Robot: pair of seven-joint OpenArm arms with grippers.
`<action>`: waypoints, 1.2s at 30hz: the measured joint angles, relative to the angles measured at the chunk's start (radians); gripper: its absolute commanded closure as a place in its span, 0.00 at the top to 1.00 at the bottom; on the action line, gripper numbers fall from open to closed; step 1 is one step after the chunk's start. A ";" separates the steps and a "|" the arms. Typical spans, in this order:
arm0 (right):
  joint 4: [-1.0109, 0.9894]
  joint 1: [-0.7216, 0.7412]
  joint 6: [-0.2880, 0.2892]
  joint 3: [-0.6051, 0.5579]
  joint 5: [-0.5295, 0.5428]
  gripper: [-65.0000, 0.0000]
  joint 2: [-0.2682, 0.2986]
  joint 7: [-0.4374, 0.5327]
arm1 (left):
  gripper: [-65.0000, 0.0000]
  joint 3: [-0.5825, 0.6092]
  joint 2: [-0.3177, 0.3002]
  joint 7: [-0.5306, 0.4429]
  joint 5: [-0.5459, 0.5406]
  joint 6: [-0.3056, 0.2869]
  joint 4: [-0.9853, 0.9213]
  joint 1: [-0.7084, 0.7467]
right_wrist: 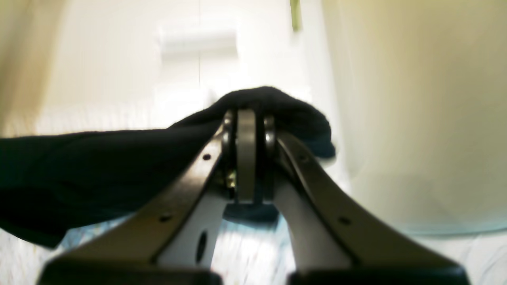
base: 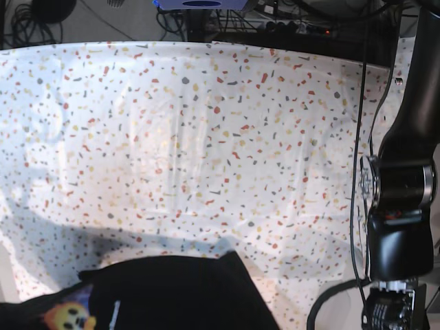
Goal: Layout the t-shirt on the table in an organized manner, then fold the t-shirt properly
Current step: 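Lift the shirt with both grippers and lay it down again, then hold the shirt edge with both grippers and pull it taut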
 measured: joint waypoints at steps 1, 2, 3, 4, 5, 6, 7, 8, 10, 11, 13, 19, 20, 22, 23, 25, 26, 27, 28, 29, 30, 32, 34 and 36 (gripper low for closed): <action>0.037 0.010 0.000 0.000 0.004 0.00 0.013 -0.007 | 0.00 0.000 0.004 -0.006 -0.010 -0.003 0.025 -0.019; 0.072 0.013 0.000 0.001 -0.003 0.00 0.024 -0.018 | 0.00 0.000 0.004 -0.012 -0.010 -0.012 0.059 -0.025; 0.098 0.013 0.000 0.006 -0.006 0.00 0.031 -0.034 | 0.00 0.000 0.002 -0.013 -0.010 -0.010 0.090 -0.024; 0.121 0.003 0.000 0.009 -0.013 0.00 0.035 -0.053 | 0.00 0.005 -0.002 -0.007 -0.006 -0.006 0.120 -0.011; 0.135 -0.013 0.000 0.011 -0.013 0.00 0.035 -0.052 | 0.00 0.009 -0.005 -0.002 -0.004 0.003 0.149 0.012; 0.145 -0.045 -0.001 0.013 -0.008 0.00 0.034 -0.038 | 0.00 0.009 -0.007 -0.002 -0.003 0.001 0.183 0.047; 0.153 -0.092 0.000 0.011 0.002 0.00 0.029 -0.025 | 0.00 0.009 -0.007 -0.001 -0.002 0.001 0.213 0.090; 0.161 -0.137 0.001 0.010 -0.001 0.00 0.023 -0.030 | 0.00 0.009 -0.010 0.004 0.002 0.006 0.237 0.129; 0.169 -0.255 0.001 0.008 -0.002 0.00 0.006 -0.054 | 0.00 0.001 -0.015 0.010 0.016 0.006 0.311 0.246; 0.169 -0.311 0.001 0.008 0.003 0.00 0.003 -0.043 | 0.00 0.003 -0.021 0.010 0.010 0.005 0.344 0.301; 0.163 -0.426 -0.006 0.015 -0.019 0.00 -0.031 -0.005 | 0.00 0.005 -0.032 0.008 0.002 -0.005 0.392 0.425; 0.015 -0.663 0.010 0.000 0.008 0.00 -0.139 0.139 | 0.00 0.000 -0.048 0.006 0.017 0.005 0.398 0.734; -0.034 -0.686 0.008 0.000 -0.002 0.00 -0.144 0.154 | 0.00 0.001 -0.047 0.008 0.021 0.007 0.397 0.775; -0.122 -0.728 -0.002 0.000 -0.012 0.00 -0.145 0.198 | 0.00 0.001 -0.045 0.002 0.017 0.005 0.399 0.848; -0.162 -0.744 -0.003 0.003 -0.011 0.00 -0.142 0.222 | 0.00 0.002 -0.042 0.001 0.014 0.004 0.399 0.881; -0.227 -0.767 -0.003 0.005 -0.011 0.00 -0.141 0.265 | 0.00 0.003 -0.041 -0.005 0.013 0.000 0.387 0.941; -0.255 -0.774 -0.002 0.004 -0.008 0.00 -0.142 0.286 | 0.00 0.003 -0.043 -0.006 0.010 0.000 0.370 0.963; -0.280 -0.779 -0.003 0.004 -0.001 0.00 -0.142 0.303 | 0.00 0.003 -0.046 -0.012 0.015 0.001 0.344 0.980; -0.299 -0.780 -0.004 0.004 0.000 0.00 -0.143 0.314 | 0.00 0.003 -0.051 -0.037 0.018 0.003 0.319 0.993; -0.314 -0.780 -0.003 0.004 -0.004 0.00 -0.142 0.319 | 0.00 0.002 -0.059 -0.076 0.019 0.006 0.300 1.009; -0.326 -0.779 -0.004 0.004 -0.002 0.00 -0.142 0.333 | 0.00 0.003 -0.069 -0.125 0.010 0.002 0.285 1.024; -0.344 -0.778 -0.004 0.004 0.000 0.00 -0.139 0.341 | 0.00 0.007 -0.084 -0.168 0.015 0.005 0.260 1.043; -0.357 -0.776 -0.004 0.005 0.003 0.00 -0.138 0.348 | 0.00 0.003 -0.090 -0.176 0.014 0.004 0.252 1.065; -0.357 -0.774 -0.004 0.005 0.002 0.00 -0.139 0.347 | 0.00 0.002 -0.090 -0.177 0.014 0.005 0.249 1.078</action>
